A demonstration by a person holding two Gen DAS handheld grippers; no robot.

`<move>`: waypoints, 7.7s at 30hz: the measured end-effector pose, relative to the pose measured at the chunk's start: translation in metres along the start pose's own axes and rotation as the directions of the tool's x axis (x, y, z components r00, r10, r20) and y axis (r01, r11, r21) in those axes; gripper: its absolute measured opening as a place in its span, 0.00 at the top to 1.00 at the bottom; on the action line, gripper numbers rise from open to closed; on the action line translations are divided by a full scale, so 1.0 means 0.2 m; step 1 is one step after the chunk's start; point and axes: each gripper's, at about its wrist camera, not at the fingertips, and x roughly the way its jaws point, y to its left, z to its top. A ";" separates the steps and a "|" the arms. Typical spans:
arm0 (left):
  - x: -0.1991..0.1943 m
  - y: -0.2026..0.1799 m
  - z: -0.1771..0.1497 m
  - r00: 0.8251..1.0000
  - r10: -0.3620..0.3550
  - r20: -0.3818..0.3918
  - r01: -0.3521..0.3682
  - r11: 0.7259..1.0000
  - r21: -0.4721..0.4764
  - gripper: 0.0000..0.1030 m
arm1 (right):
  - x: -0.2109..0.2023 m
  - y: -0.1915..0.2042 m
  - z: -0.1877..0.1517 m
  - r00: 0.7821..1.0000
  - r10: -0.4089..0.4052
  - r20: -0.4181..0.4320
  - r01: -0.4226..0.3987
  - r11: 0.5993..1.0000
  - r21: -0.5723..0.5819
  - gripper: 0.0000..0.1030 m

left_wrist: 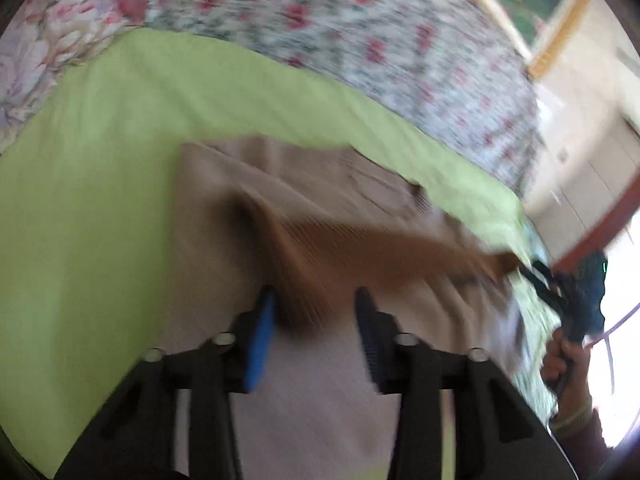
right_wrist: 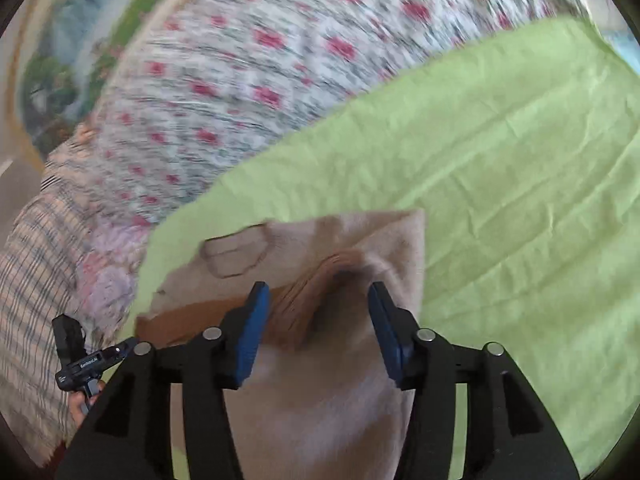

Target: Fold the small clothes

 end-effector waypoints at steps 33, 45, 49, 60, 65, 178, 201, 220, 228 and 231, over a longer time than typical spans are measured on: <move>-0.17 -0.09 -0.33 0.996 0.088 0.003 -0.087 0.991 -0.104 0.53 | -0.01 0.14 -0.33 0.982 -0.124 -0.143 0.131 0.991 0.041 0.46; -0.30 -0.17 -0.75 0.998 0.036 -0.046 -0.043 0.985 -0.169 0.48 | -0.15 0.25 -0.58 0.980 -0.090 -0.175 0.096 0.995 0.029 0.45; -0.30 -0.15 -0.76 0.999 0.036 -0.037 -0.043 0.980 -0.196 0.47 | -0.15 0.27 -0.63 0.977 -0.082 -0.196 0.090 0.995 0.032 0.45; -0.18 0.03 -0.58 0.994 0.090 0.063 -0.063 0.936 -0.346 0.35 | -0.14 0.32 -0.61 0.981 -0.041 -0.190 0.046 0.999 0.023 0.45; -0.11 0.14 -0.45 0.981 0.156 0.117 -0.097 0.910 -0.402 0.35 | -0.12 0.33 -0.57 0.984 -0.023 -0.179 0.027 0.999 0.019 0.45; 0.08 -0.47 -0.16 0.990 -0.113 -0.087 0.119 0.991 0.067 0.55 | 0.35 0.32 -0.18 0.895 0.301 -0.329 -0.301 0.952 0.051 0.69; -0.13 0.12 -0.22 0.999 0.053 0.002 -0.052 0.989 -0.136 0.29 | 0.64 0.54 -0.16 0.932 0.099 -0.350 -0.121 0.992 -0.041 0.85; -0.31 -0.25 -0.51 0.967 0.251 0.044 -0.255 0.960 0.117 0.37 | 0.21 0.50 -0.31 0.967 0.081 -0.243 -0.085 0.996 -0.006 0.60; -0.47 -0.39 -0.99 0.974 0.224 0.021 -0.224 0.962 0.158 0.37 | -0.09 0.51 -0.65 0.954 0.130 -0.271 -0.139 0.990 -0.015 0.54; -0.40 -0.42 -1.04 0.961 0.277 0.012 -0.274 0.944 0.185 0.37 | -0.11 0.52 -0.72 0.946 0.147 -0.288 -0.158 0.987 -0.015 0.54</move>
